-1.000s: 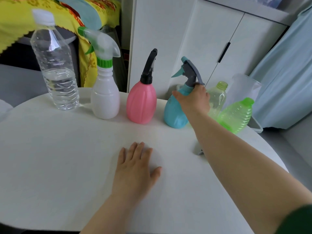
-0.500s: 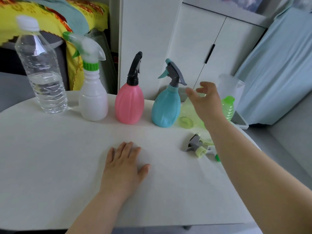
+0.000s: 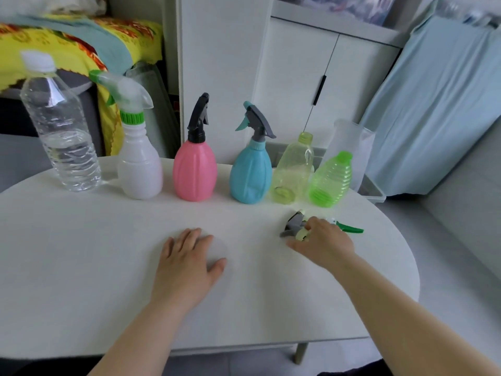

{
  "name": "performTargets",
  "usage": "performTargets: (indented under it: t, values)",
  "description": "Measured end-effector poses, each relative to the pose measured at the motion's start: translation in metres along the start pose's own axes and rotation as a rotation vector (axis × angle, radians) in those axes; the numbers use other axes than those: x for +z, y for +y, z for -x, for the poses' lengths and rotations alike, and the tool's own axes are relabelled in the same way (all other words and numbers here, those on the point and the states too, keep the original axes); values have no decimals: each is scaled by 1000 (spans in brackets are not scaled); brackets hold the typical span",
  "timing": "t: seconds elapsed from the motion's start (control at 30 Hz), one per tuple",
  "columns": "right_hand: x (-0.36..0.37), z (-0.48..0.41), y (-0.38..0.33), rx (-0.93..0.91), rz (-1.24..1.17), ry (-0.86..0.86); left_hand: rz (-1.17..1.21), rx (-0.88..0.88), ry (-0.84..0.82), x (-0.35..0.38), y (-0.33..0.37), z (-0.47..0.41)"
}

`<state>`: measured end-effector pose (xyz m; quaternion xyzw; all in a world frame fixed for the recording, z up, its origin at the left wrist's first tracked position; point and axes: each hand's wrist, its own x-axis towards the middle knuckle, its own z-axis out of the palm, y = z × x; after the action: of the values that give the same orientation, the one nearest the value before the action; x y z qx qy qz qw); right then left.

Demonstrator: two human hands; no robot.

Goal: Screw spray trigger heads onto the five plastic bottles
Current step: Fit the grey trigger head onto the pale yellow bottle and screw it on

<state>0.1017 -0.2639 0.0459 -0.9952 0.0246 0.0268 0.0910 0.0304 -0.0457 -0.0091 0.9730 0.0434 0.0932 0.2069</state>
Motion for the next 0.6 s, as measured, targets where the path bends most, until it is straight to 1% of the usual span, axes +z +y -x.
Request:
performTargets:
  t: [0.2,0.27,0.33,0.43,0.5,0.6]
  values:
    - [9,-2,-2,8,-69,25,-33,-3,14,2,0,-1]
    - [8,-1,0,14,-152,0,-38,0,21,2,0,-1]
    - [6,0,3,3,-292,-23,-33,-1,34,3,0,-2]
    - [-1,1,7,-25,-612,1,-52,3,43,3,1,-3]
    - [-9,3,14,8,-920,32,-60,-4,36,2,2,-2]
    - [-20,4,33,63,-1463,1,-68,-11,32,1,4,-2]
